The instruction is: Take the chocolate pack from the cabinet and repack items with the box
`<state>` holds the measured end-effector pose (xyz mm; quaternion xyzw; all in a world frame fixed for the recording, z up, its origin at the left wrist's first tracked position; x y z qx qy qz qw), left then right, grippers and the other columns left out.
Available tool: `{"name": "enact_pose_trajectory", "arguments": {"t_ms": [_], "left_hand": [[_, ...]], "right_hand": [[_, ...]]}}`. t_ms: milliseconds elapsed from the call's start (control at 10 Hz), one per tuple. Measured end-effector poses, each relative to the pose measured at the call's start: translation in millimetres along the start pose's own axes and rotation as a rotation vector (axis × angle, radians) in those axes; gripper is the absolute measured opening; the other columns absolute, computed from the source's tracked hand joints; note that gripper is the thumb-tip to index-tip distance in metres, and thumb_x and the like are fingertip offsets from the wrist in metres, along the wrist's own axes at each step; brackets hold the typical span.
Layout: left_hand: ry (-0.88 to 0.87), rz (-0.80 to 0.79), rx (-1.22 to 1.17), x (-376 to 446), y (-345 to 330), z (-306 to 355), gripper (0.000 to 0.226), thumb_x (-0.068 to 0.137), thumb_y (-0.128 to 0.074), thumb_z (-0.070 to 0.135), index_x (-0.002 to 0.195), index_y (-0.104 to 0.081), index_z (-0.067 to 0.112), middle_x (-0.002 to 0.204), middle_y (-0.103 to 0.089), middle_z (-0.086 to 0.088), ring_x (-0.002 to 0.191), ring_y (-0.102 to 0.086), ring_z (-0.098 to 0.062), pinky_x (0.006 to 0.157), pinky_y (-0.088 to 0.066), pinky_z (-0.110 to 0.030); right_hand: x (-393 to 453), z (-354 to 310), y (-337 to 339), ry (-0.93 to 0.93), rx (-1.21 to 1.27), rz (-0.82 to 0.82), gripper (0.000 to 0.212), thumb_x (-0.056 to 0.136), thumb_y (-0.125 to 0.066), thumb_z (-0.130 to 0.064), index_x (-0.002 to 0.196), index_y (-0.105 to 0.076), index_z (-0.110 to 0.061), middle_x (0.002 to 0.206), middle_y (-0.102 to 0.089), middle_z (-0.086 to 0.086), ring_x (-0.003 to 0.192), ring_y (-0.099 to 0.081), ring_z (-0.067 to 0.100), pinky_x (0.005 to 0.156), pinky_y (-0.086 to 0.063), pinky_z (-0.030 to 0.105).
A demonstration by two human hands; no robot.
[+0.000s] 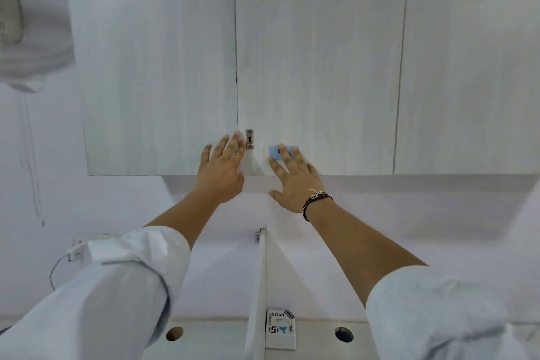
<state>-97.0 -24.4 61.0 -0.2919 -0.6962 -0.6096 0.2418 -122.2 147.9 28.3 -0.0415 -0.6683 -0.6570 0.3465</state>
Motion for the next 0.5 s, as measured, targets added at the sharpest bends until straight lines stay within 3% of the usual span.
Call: {"name": "enact_pose_trajectory", "arguments": {"t_ms": [200,300,400,500], "left_hand": [[-0.039,0.058,-0.053,9.1,-22.2,-0.1,0.086,0.096,-0.05,0.031,0.166,0.0,0.02,0.175,0.012,0.004,0.162,0.008,-0.02,0.129,0.0,-0.051],[-0.074,0.129,-0.254,9.3,-13.7,-3.7,0.074,0.09,-0.056,0.031,0.16,-0.033,0.021,0.173,-0.017,-0.004,0.159,-0.016,-0.029,0.126,-0.019,-0.055],[0.047,0.197,-0.859,5.6,15.1,-11.6,0.04,0.09,-0.061,0.028,0.128,-0.066,0.02,0.14,-0.06,-0.006,0.124,-0.056,-0.02,0.109,-0.045,-0.046],[0.229,0.172,-1.398,5.0,34.6,-18.5,0.018,0.095,-0.066,0.02,0.112,-0.071,0.02,0.111,-0.074,-0.011,0.096,-0.067,-0.015,0.093,-0.054,-0.043]], "right_hand": [[8.5,0.7,-8.2,-0.003,-0.05,0.064,0.086,0.099,-0.051,-0.053,0.165,0.002,-0.034,0.171,0.027,-0.001,0.159,0.022,0.029,0.13,-0.007,0.05],[10.4,-0.6,4.3,0.011,0.108,0.112,0.077,0.098,-0.054,-0.046,0.164,-0.019,-0.027,0.175,0.004,0.002,0.16,0.001,0.032,0.126,-0.017,0.048],[7.6,0.7,33.2,-0.037,0.691,0.192,0.058,0.096,-0.063,-0.041,0.149,-0.047,-0.023,0.15,-0.045,0.003,0.132,-0.05,0.02,0.109,-0.042,0.035],[3.1,8.6,61.4,-0.115,1.193,0.345,0.034,0.088,-0.067,-0.037,0.12,-0.061,-0.026,0.116,-0.066,-0.003,0.104,-0.065,0.016,0.095,-0.057,0.041]]}}
Point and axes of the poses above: each hand's wrist, its own x-axis towards the middle knuckle, its own y-axis out of the back of the hand, z = x × y, the point moved 9 cm from there along x, towards the middle knuckle
